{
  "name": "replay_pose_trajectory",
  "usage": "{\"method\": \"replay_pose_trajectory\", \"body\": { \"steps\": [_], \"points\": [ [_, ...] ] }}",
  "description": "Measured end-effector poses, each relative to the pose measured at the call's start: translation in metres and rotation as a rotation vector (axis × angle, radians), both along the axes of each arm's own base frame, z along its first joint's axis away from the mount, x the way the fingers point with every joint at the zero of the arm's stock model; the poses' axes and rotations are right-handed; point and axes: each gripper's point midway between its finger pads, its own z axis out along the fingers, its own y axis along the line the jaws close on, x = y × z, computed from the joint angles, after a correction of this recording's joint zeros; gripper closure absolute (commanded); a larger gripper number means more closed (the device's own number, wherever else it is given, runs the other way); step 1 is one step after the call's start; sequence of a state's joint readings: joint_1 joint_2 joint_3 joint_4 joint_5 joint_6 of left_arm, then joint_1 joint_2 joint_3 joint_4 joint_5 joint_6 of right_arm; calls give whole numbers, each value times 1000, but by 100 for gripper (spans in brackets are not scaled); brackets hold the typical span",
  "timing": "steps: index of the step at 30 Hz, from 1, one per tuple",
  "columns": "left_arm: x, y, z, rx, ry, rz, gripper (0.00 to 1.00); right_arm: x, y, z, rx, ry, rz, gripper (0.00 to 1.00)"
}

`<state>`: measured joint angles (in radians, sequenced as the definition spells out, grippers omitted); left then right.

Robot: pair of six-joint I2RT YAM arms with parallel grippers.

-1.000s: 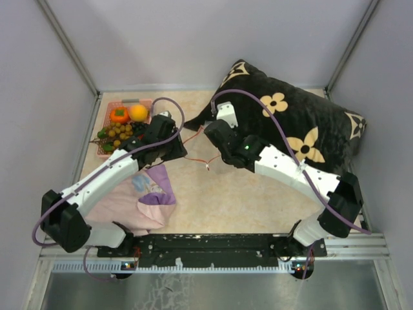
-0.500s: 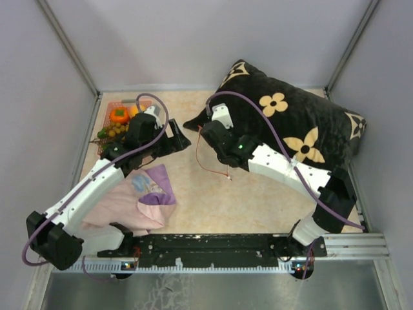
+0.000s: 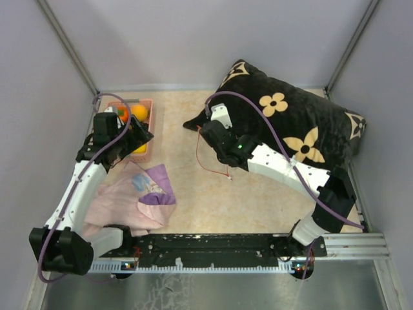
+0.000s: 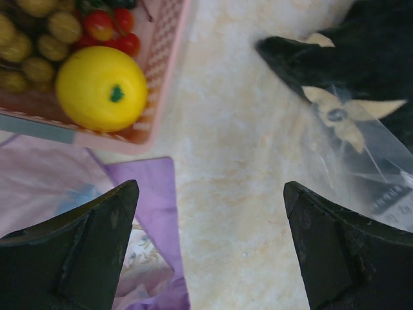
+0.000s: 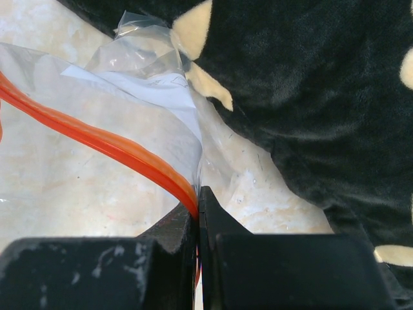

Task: Place the food in the zip-top bag and seal the zipper
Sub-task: Open the zipper of the food storage bag.

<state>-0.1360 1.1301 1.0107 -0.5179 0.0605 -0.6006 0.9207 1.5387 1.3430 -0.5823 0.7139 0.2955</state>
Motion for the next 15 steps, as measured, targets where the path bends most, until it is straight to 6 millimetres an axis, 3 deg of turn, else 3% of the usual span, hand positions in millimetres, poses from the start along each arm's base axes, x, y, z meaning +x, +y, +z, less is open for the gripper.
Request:
{"method": "replay_pose_trajectory", "body": {
  "steps": [6,11,15],
  "points": [
    [13,45,-29,141,115,74,1,1,1,1,6,-3,2,100],
    [23,69,-63,283,249,74,3,2,3,2,10,-7,5,100],
    [32,76,-78,348,304,48,8,2,3,2,12,-9,7,100]
  ]
}}
